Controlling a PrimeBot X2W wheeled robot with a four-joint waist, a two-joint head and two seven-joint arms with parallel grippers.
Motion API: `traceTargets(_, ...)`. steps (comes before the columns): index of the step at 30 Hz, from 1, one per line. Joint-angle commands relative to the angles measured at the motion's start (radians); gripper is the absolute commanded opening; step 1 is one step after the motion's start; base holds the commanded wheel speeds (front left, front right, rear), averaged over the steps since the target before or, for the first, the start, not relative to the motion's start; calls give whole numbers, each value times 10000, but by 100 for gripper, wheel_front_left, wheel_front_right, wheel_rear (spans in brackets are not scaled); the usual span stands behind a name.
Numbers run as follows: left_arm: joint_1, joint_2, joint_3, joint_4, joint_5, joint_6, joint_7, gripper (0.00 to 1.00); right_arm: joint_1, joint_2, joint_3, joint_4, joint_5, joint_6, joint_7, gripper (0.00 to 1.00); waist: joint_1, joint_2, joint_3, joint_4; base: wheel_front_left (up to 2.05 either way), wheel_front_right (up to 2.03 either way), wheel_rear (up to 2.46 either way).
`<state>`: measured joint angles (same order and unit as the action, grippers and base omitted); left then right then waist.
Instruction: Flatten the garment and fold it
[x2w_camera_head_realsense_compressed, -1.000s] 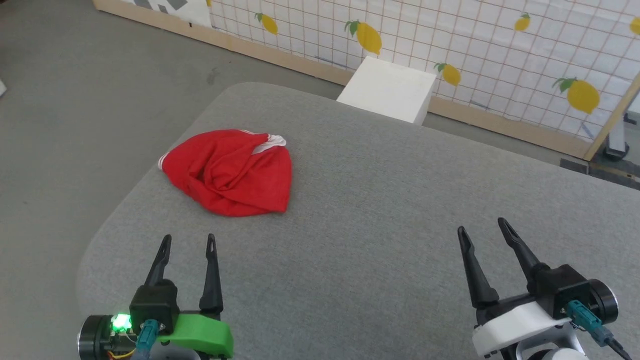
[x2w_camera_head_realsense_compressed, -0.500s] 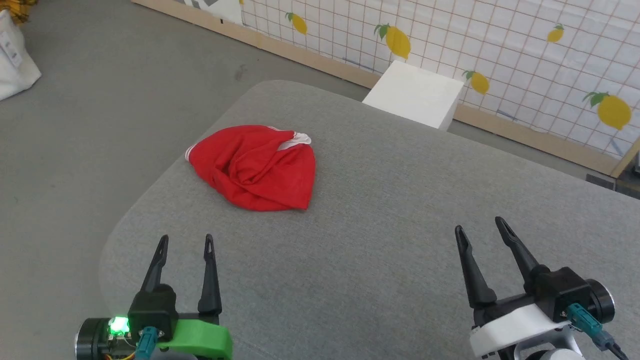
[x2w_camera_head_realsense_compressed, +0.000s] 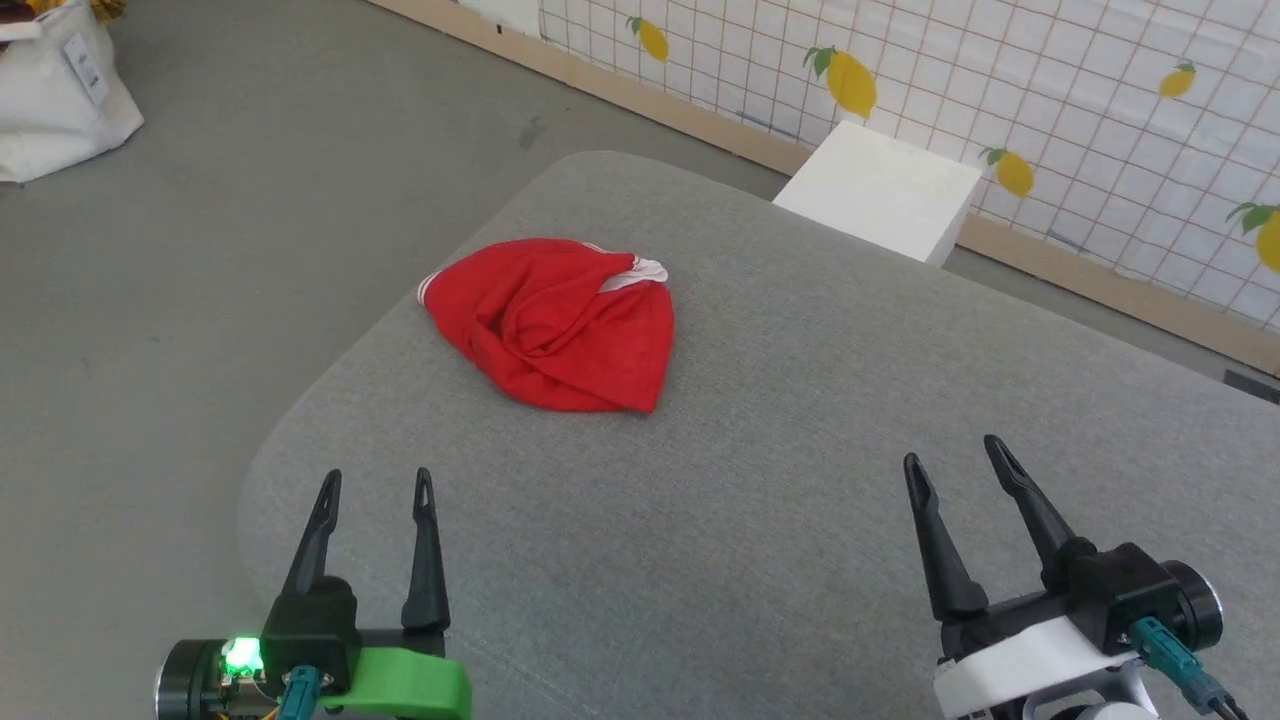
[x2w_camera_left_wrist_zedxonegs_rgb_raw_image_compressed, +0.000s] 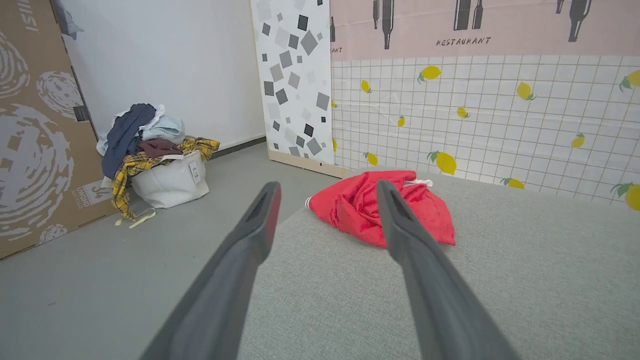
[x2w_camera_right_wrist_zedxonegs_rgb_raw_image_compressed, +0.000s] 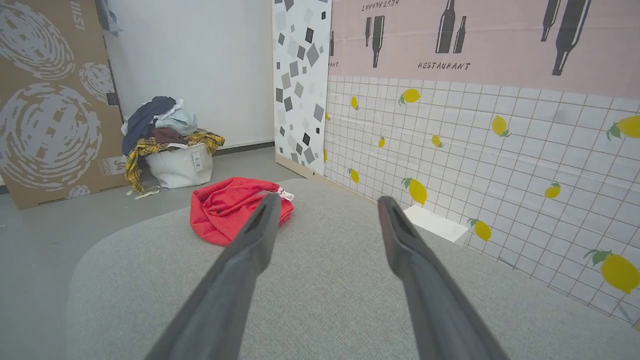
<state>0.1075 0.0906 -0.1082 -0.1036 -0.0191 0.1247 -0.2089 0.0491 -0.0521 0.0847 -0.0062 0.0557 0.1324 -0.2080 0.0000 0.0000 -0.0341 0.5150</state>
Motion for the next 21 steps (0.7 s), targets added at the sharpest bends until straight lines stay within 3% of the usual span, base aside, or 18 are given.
traceTargets(1,158,38,-22,-47,-36,82,-106,100,131,14,17,27,55,-14,-118,100,0,0,29,67,0,0,0)
traceTargets(8,-7,94,-38,74,-342,-189,-269,100,127,16,-6,58,-139,-15,-280,100,0,0,367,100,0,0,0)
traceTargets(13,-749,339,-15,740,-943,-937,-374,100,24,17,-11,19,-460,-16,-389,100,0,0,914,-124,0,0,0)
traceTargets(16,-1960,740,1,1480,-1344,-1516,255,100,-84,18,8,-150,-297,-17,-470,100,0,0,1520,-434,0,0,0)
traceTargets(21,-3619,1036,61,2207,-2214,-2035,2087,100,-422,-8,32,-619,-590,-17,-391,100,0,0,2376,-960,0,0,0)
